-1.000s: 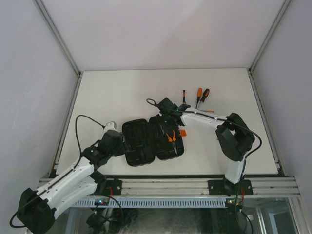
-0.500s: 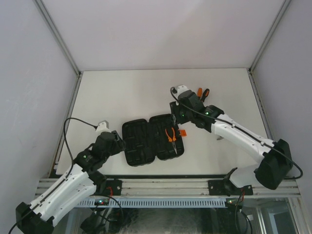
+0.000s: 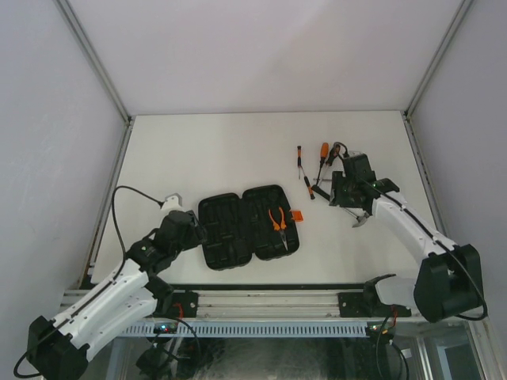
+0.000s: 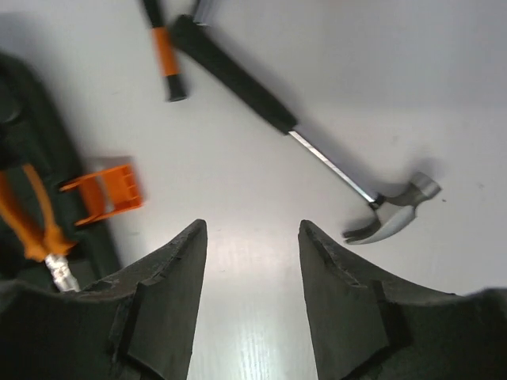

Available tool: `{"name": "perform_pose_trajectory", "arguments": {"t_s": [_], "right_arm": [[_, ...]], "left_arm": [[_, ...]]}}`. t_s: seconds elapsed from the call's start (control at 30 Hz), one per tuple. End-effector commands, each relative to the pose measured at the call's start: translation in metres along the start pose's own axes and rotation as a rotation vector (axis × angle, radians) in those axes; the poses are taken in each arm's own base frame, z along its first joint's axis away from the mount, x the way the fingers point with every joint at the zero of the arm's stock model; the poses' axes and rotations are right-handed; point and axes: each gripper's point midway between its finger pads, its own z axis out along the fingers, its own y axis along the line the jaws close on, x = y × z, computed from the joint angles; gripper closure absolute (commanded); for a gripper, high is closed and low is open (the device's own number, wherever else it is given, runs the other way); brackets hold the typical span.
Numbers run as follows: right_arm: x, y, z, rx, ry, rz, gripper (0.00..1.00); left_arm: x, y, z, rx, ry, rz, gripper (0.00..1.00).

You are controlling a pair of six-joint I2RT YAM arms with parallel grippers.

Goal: Sort the tools into containers
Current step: Pick up the hammer at the center of the board.

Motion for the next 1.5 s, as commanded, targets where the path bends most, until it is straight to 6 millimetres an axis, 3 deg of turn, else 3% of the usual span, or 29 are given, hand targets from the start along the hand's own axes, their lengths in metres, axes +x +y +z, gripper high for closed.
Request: {"name": "perform_pose_trajectory", "arguments": {"t_s": [0.0,0.1,0.33,0.63,0.97,1.23,1.47], "right_arm": [[0.006,-0.027,0.017,0.049,0.081,0.076,0.49],[0.009,-0.037,0.030,0.062,0.117,0.087,0.47],[0.003,-0.042,0.054,0.037,0.169,0.010,0.45],[-0.008,-0.063,0.073,0.100,0.199,-0.034,0.40],[-0.001,-0.065,0.095,0.077,0.274,-0.036,0.39],[0.013,-0.068,0.104,0.092,0.332,-0.024,0.42],[0.020,-0.067,0.106,0.095,0.365,-0.003,0.52]], "left_arm": [[-0.021,-0.026,-0.006,0.079,-0.035,-0.005,0.48],[-0.018,-0.031,-0.004,0.098,-0.015,-0.003,0.48],[-0.016,-0.034,-0.003,0.108,0.000,0.003,0.49],[-0.013,-0.031,-0.004,0.105,0.004,0.001,0.49],[-0.012,-0.030,-0.003,0.100,0.006,-0.006,0.49],[-0.012,-0.031,-0.003,0.099,0.008,-0.016,0.49],[-0.012,-0.032,-0.002,0.103,0.009,-0.017,0.49]]}}
